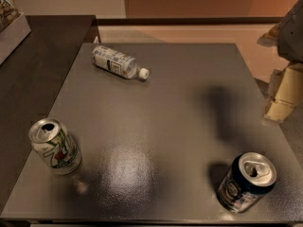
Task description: Move pepsi can near blue plastic bottle
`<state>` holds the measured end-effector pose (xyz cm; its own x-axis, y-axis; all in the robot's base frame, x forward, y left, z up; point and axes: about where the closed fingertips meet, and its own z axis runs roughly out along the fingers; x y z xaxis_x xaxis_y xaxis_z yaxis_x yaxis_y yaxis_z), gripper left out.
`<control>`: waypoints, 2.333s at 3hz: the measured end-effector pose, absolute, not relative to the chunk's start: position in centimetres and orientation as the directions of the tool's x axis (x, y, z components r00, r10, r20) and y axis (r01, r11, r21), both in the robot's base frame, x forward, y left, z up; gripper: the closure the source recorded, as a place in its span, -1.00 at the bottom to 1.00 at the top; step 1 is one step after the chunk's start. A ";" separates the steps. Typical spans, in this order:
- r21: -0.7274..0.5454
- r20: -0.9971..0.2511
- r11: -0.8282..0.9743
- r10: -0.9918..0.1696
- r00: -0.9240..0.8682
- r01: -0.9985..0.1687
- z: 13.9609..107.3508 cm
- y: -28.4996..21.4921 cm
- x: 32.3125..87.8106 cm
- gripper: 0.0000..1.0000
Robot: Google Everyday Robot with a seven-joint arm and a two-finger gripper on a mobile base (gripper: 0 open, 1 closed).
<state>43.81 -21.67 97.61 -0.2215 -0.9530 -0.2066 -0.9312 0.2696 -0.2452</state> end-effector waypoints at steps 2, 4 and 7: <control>-0.238 -0.235 0.273 -0.947 -0.218 -0.932 98.3 -22.1 43.8 -1.00; -0.180 -0.347 0.270 -0.917 -0.196 -0.946 97.8 -21.8 39.8 -1.00; -0.150 -0.437 0.185 -0.894 -0.103 -0.971 95.6 -19.8 31.9 -1.00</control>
Offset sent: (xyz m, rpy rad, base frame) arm -0.0023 -0.0123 0.0102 0.0716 0.0256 0.0111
